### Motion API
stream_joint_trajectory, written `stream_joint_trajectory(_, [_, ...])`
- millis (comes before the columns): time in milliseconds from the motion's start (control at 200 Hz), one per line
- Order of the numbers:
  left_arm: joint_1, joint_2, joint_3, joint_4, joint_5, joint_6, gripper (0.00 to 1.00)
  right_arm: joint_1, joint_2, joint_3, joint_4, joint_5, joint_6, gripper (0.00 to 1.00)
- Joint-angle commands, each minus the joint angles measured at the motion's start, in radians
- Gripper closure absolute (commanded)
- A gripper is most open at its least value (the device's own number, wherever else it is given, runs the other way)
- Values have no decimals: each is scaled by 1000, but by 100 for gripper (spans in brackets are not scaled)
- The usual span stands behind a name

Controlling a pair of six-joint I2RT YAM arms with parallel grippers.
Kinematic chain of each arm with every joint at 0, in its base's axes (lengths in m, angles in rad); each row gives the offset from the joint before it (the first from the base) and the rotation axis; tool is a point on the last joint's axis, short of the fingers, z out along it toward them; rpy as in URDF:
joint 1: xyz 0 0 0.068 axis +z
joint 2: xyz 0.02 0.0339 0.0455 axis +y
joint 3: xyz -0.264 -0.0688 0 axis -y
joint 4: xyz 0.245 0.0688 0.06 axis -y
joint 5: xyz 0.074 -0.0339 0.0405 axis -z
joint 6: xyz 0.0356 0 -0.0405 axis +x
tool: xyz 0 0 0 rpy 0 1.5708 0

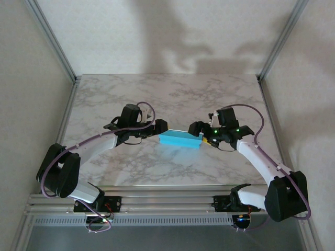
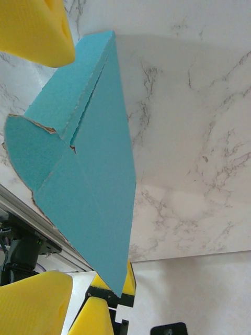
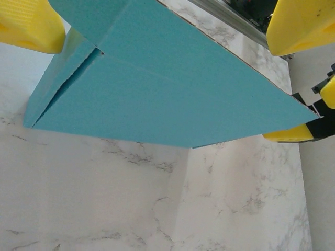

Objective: Fold the paper box

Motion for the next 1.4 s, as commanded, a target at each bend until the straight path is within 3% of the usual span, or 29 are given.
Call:
stream_joint_trajectory(0, [11,-20,14,-4,-12,37,1,-11,8,40,-25,3,-33,1])
stream_joint_trajectory(395, [24,-79,27,-44,-39,101,1,-16,-6,64,-81,33,-98,1])
stream_joint_trajectory(656, [29,-154,83,-218,-119,326,5,-16,-70,128,-267,131,-281,2])
stream_joint_trajectory(826, [29,-157,134,-325,-160,443,17,-14,-101,164,-356,188,-374,15])
stream_joint_trajectory(1016, [27,-69,225,-450,-128,540,26,-8,-82,179,-377,220,-406,32])
stream_joint_trajectory(1101, [26,-43,253,-476,-115,584,36,-2,-72,193,-385,234,-419,37])
stream_joint_trajectory(1396, [23,22,327,-568,-86,657,42,45,-24,231,-407,306,-451,49])
